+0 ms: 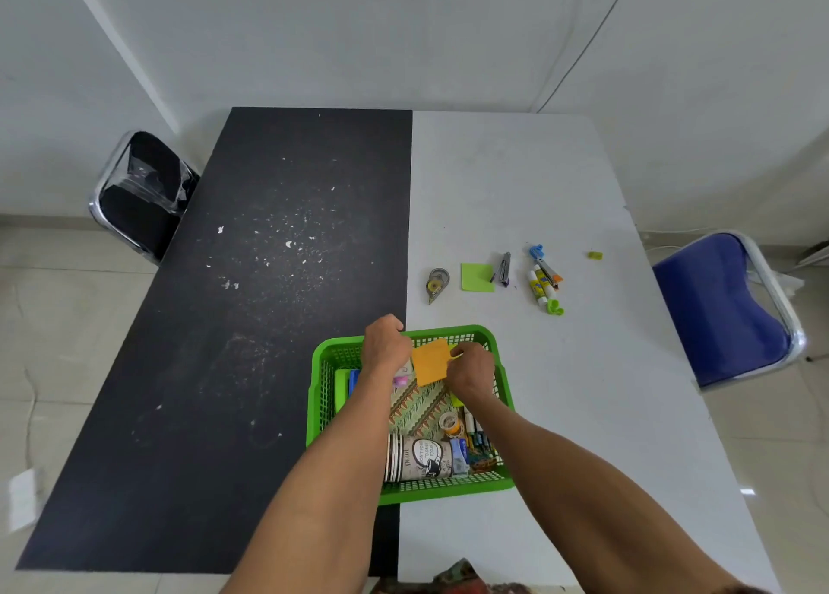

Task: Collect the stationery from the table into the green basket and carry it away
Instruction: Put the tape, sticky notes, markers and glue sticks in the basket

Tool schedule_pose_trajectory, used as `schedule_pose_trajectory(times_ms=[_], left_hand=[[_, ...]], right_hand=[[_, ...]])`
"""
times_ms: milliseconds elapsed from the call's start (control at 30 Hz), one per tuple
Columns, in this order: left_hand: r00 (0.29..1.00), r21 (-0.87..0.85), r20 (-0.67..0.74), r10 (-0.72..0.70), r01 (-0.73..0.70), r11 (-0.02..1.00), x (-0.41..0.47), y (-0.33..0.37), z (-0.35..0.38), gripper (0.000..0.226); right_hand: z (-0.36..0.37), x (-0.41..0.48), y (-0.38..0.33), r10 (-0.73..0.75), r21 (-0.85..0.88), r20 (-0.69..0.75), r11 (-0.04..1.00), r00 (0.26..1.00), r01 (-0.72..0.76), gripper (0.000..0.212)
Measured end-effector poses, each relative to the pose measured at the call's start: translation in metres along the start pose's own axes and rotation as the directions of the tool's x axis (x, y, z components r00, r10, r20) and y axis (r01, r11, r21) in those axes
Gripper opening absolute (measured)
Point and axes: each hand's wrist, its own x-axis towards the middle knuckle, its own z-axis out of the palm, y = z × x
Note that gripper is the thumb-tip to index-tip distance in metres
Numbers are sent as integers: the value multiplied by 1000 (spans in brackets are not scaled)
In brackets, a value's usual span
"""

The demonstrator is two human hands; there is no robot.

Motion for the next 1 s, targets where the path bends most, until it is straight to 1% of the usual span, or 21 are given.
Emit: schedule_pose_trajectory(times_ms=[133, 300, 400, 467, 533, 567, 667, 700, 867, 1000], left_hand=[[1000, 7, -8, 0, 0, 1000, 4, -7, -4, 39], [1000, 7, -19, -4, 5, 1000, 8, -10, -6, 36], [1000, 12, -27, 0, 1, 1000, 10, -9, -7, 35], [1000, 12, -25, 1, 0, 1000, 12, -9, -7, 35], [1000, 9, -25, -4, 4, 1000, 12, -8, -7, 35], [1000, 7, -25, -4, 5, 1000, 13, -8, -7, 35], [1000, 17, -24, -5, 5, 1000, 13, -7, -7, 34], [1000, 21, -23, -4, 4, 1000, 13, -7, -7, 34], [1000, 28, -27, 0, 1, 1000, 12, -5, -7, 34], [1000, 35, -30, 1, 0, 999, 12, -5, -5, 33]], right_hand=[[4, 2, -1, 20, -51, -18, 998, 1000, -21, 29], [5, 0, -2, 26, -107, -30, 994, 999, -29, 18], [8, -5, -2, 34, -141, -55, 989, 998, -41, 27], [12, -7, -1, 29, -141, -60, 989, 998, -37, 22], [15, -6, -2, 9, -162, -34, 987, 999, -14, 19], [16, -5, -2, -3, -173, -22, 985, 1000, -1, 21], [19, 0, -2, -23, -216, -4, 976, 1000, 22, 39], [19, 2, -2, -24, -223, -2, 975, 1000, 23, 41], [23, 9, 3, -50, -266, -3, 963, 999, 48, 42], [27, 9, 6, -126, -326, -3, 938, 992, 119, 33]])
